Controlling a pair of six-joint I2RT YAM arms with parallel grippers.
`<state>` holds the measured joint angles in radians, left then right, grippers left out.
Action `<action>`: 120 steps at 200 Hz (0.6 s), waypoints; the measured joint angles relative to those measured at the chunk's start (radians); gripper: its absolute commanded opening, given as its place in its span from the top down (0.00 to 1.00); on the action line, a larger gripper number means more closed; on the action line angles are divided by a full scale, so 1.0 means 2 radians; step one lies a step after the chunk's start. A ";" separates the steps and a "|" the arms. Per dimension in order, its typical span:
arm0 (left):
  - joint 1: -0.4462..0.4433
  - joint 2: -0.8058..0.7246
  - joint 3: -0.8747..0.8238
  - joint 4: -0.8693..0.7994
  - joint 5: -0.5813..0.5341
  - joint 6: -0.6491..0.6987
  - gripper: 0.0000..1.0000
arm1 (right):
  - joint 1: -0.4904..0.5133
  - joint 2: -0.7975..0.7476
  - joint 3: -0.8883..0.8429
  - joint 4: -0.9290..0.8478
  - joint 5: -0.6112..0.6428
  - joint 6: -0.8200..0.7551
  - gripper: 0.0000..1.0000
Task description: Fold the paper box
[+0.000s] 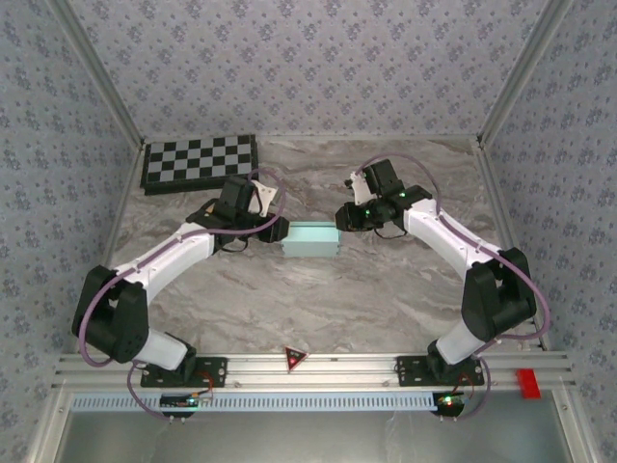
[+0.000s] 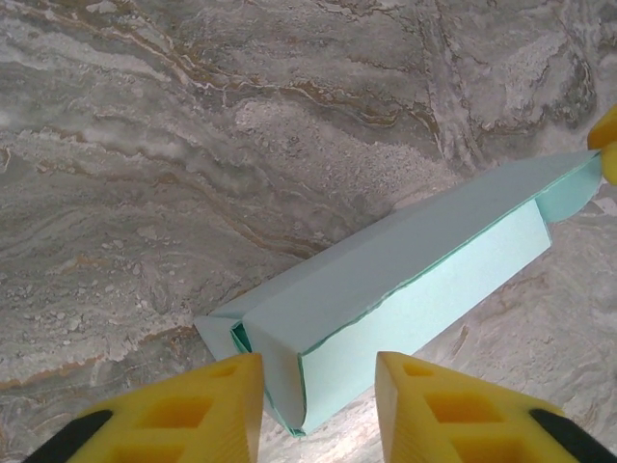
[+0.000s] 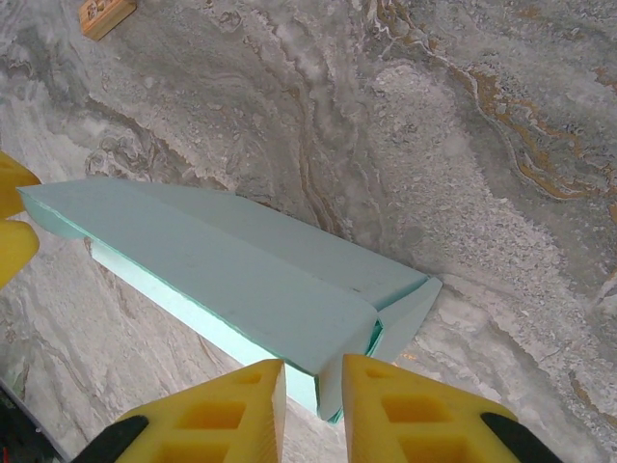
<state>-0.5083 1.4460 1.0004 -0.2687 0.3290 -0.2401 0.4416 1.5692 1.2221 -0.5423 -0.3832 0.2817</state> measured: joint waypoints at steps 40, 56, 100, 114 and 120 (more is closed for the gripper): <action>0.000 0.000 0.000 0.000 0.000 -0.003 0.72 | 0.002 0.002 0.000 0.003 -0.002 0.002 0.80; 0.000 0.000 0.000 0.000 0.000 -0.005 0.75 | 0.003 0.003 0.000 0.007 -0.003 0.003 0.81; 0.002 0.002 0.000 0.000 0.000 -0.011 0.77 | 0.003 0.003 -0.004 0.013 -0.003 0.005 0.83; 0.002 0.002 0.000 0.001 0.000 -0.014 0.77 | 0.003 0.003 -0.004 0.014 -0.003 0.006 0.83; 0.002 0.002 0.000 0.001 0.000 -0.015 0.77 | 0.003 0.003 -0.004 0.015 -0.003 0.006 0.84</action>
<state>-0.5037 1.4494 1.0000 -0.2665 0.3294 -0.2699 0.4477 1.5745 1.2137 -0.5129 -0.3897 0.2935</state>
